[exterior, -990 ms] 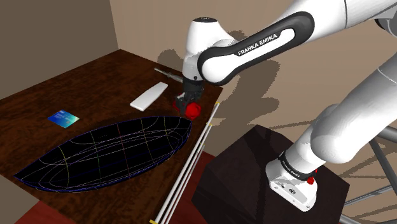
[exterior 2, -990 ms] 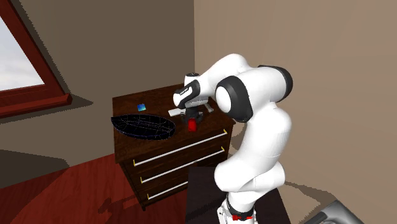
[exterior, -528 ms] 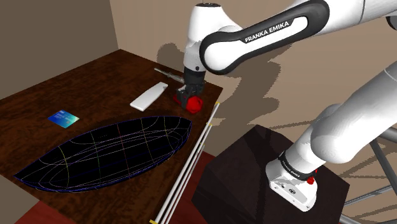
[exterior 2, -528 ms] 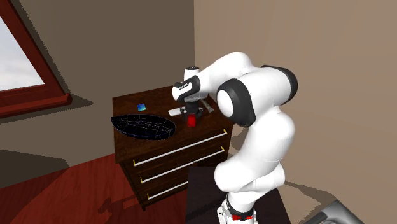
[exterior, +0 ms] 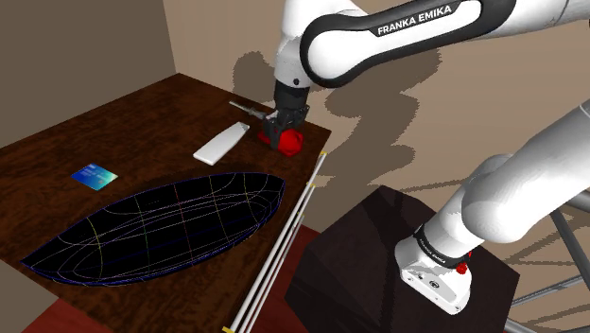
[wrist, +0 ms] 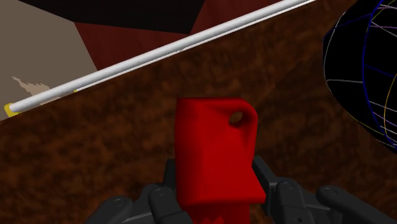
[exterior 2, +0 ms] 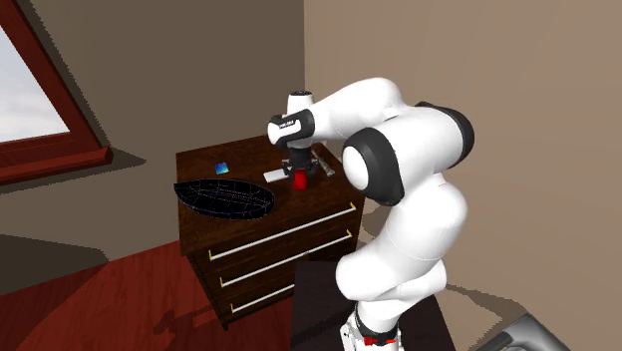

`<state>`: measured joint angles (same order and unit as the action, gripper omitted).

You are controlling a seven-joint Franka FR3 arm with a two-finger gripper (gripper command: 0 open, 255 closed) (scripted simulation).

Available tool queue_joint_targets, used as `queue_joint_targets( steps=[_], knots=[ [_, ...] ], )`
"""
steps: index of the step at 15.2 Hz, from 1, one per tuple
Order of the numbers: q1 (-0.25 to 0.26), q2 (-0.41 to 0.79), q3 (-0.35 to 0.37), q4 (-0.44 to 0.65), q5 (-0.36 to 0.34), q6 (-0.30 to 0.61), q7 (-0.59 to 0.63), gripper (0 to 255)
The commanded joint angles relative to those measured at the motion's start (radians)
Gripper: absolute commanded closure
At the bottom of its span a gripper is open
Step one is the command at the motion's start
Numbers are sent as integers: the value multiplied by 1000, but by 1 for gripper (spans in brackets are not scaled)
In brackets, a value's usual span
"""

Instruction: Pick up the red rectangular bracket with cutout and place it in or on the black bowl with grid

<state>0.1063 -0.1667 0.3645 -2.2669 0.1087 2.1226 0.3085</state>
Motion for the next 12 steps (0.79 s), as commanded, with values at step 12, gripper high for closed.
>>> queue_joint_targets(
  steps=[12],
  knots=[
    [-2, -55, -14, 125, 9, -178, -6, 255]
  ],
)
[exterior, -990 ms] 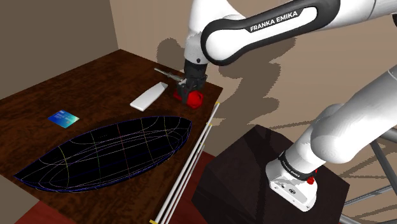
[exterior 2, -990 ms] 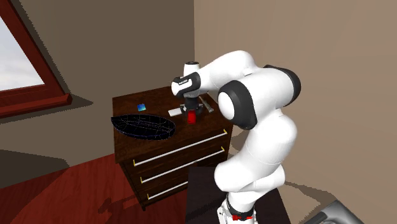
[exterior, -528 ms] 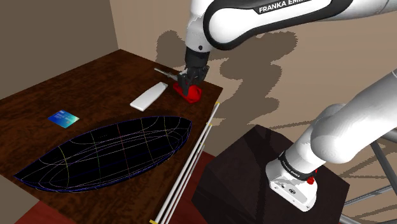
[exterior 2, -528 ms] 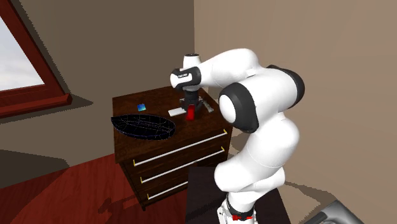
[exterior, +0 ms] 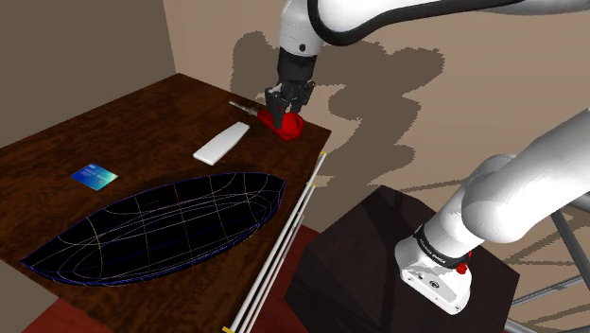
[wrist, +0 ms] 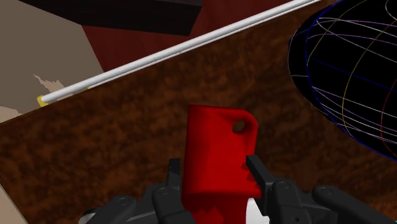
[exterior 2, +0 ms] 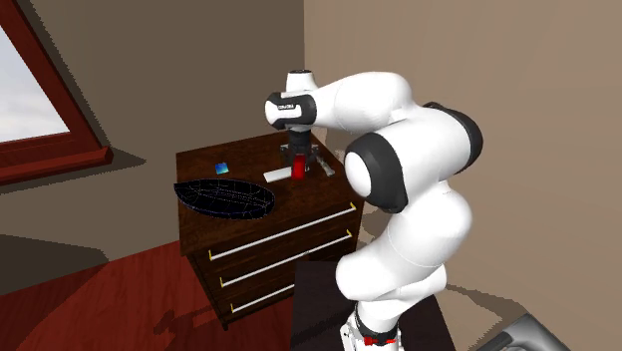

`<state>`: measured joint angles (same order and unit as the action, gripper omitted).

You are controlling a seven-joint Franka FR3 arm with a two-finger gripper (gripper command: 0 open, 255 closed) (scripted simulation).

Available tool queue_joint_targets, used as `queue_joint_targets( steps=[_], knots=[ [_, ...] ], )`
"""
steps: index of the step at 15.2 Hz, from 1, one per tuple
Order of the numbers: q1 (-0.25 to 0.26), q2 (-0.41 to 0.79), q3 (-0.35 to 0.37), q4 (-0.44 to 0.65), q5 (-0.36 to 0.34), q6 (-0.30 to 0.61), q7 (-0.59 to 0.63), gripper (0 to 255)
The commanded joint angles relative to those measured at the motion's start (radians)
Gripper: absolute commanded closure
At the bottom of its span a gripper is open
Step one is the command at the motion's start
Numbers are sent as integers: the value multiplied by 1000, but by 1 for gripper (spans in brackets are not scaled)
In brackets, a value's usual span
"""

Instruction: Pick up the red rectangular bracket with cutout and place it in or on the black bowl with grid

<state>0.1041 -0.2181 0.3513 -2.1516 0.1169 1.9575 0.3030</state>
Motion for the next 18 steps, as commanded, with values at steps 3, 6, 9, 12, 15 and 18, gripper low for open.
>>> queue_joint_targets(
  steps=[3, 6, 9, 12, 15, 18],
  knots=[
    [-1, -10, -4, 44, 0, -54, 0, 255],
    [17, 10, 29, 67, -1, -53, 53, 255],
    [44, 50, 78, 106, -9, -49, 134, 255],
    [72, 100, 127, 155, -27, -48, 218, 255],
    [102, 162, 173, 216, -57, -49, 306, 255],
    [138, 235, 215, 287, -98, -55, 397, 255]
  ],
)
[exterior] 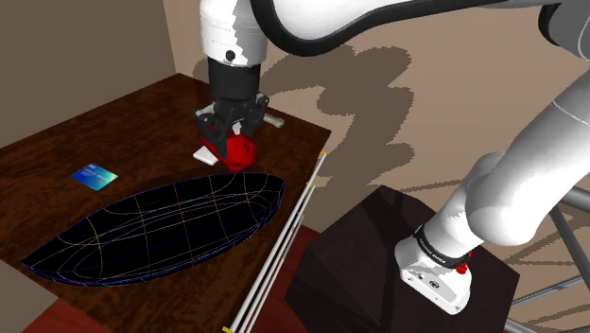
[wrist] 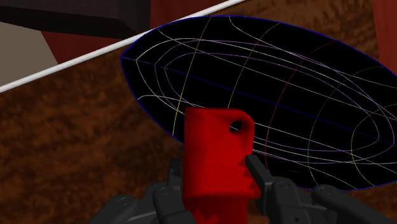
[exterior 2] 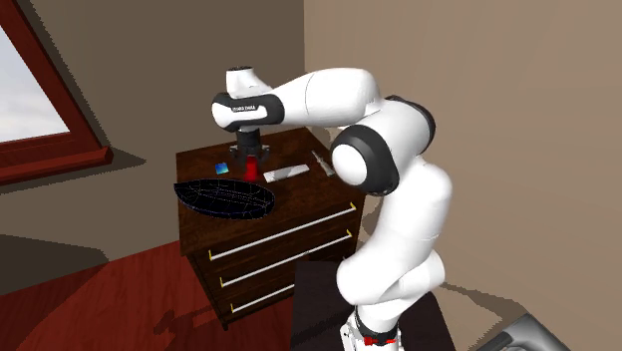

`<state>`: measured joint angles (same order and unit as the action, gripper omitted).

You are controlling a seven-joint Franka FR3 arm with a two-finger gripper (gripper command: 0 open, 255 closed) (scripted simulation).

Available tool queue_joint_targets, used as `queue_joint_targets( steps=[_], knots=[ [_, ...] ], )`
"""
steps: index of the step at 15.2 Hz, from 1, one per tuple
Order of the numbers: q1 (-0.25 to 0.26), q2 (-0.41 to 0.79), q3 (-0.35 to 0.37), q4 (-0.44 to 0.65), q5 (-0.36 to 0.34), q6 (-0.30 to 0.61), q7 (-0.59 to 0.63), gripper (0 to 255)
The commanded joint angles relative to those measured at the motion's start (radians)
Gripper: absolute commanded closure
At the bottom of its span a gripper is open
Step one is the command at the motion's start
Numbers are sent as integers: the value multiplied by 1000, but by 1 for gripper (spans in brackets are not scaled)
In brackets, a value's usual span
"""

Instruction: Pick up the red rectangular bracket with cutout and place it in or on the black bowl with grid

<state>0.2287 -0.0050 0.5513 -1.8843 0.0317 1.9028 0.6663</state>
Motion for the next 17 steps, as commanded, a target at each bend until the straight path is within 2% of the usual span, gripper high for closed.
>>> queue_joint_targets(
  steps=[1, 6, 8, 17],
  knots=[
    [27, 48, 27, 46, -29, -4, 64, 255],
    [115, 199, 73, 203, -126, -36, 216, 255],
    [173, 286, 86, 300, -182, -63, 288, 255],
    [174, 303, 75, 199, -195, 51, 296, 255]
  ],
)
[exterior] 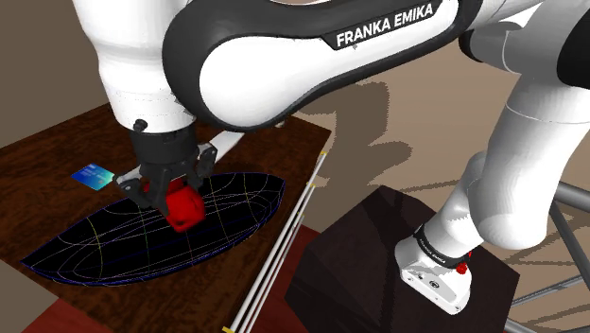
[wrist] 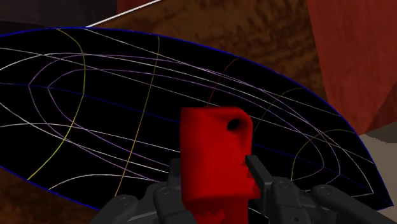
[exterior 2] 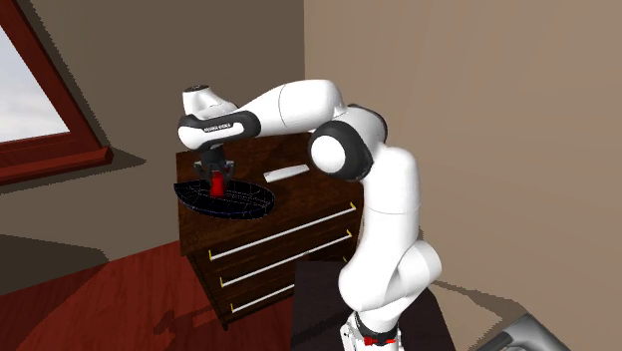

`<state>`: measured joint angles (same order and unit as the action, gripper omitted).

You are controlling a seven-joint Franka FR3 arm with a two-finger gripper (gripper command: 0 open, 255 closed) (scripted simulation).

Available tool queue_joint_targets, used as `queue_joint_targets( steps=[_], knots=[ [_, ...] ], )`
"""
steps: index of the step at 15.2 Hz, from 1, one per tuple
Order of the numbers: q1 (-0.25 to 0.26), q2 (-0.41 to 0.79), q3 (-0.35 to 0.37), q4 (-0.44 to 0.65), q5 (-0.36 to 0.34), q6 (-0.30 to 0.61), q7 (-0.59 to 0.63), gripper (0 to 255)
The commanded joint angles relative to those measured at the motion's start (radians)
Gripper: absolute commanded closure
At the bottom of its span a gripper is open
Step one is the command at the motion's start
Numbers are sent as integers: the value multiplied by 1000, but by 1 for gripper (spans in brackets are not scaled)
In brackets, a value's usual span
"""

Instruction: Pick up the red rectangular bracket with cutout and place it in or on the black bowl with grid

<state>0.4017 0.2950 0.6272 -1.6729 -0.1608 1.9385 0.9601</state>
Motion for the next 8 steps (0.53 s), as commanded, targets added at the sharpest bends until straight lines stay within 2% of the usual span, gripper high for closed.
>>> queue_joint_targets(
  steps=[1, 8],
  knots=[
    [1, 6, -2, -22, -5, 27, 4, 255],
    [1, 12, -4, -38, -10, 48, 7, 255]
  ],
)
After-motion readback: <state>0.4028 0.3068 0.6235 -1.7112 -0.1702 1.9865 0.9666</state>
